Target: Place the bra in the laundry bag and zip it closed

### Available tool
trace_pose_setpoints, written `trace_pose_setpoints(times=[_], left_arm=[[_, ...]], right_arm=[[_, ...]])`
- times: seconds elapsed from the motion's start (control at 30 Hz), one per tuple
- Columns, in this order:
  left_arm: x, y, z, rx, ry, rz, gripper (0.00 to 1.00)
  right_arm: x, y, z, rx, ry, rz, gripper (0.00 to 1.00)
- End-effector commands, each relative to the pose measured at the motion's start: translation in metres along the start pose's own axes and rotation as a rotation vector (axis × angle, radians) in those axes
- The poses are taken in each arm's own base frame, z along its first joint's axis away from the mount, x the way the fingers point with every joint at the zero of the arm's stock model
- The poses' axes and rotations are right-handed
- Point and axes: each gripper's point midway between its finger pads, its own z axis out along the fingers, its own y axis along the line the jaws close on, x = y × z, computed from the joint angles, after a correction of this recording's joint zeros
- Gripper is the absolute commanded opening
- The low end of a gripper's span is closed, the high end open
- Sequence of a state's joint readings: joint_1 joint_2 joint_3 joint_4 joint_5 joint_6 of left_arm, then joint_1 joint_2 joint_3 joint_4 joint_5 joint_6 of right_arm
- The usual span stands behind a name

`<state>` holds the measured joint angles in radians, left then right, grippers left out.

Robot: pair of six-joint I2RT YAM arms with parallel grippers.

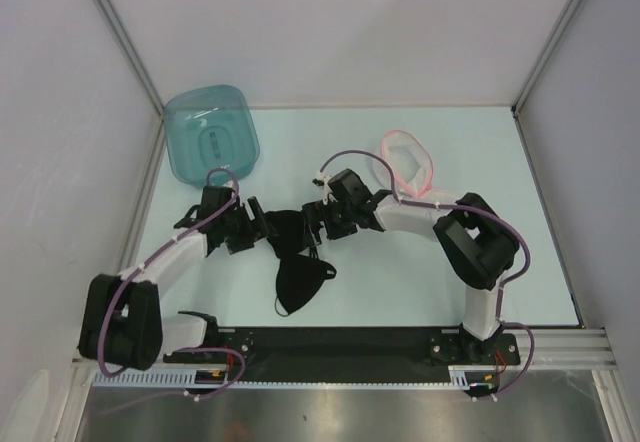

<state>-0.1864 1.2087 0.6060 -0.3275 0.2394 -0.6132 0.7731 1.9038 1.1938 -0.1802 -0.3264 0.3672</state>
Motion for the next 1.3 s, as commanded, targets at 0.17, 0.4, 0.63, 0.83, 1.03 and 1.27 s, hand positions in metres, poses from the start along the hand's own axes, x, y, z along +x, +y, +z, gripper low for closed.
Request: trace_pose_setpoints(times=[0.17,0.4,0.63,0.83,1.03,1.27], left_arm=[[-0.023,-0.023,0.032,0.102,-0.001,-0.019,0.7],[-0.024,-0.027,0.04,0.138,-0.004,-0.014,0.49],[-0.026,-0.026,0.046,0.13,0.008,-0.008,0.28],[-0.037,-0.032,0.024,0.03,-0.06,0.133,0.0],[-0.04,-0.07,-0.018,-0.005,-0.16,0.363,0.0],[-0.016,-0.125,-0.059,0.211,-0.144,0.635,0.0]], right_arm=[[0.04,0.023,-0.026,-0.148,-0.011,0.03,0.98],[0.072,0.043,-0.032,-0.293,0.02,-0.028,0.86],[0.081,0.044,-0.021,-0.293,0.034,-0.005,0.39],[0.076,0.037,-0.034,-0.215,0.009,-0.019,0.05],[0.063,0.046,-0.069,-0.184,-0.022,-0.078,0.0],[0.069,0.062,-0.127,-0.16,-0.027,-0.23,0.0]])
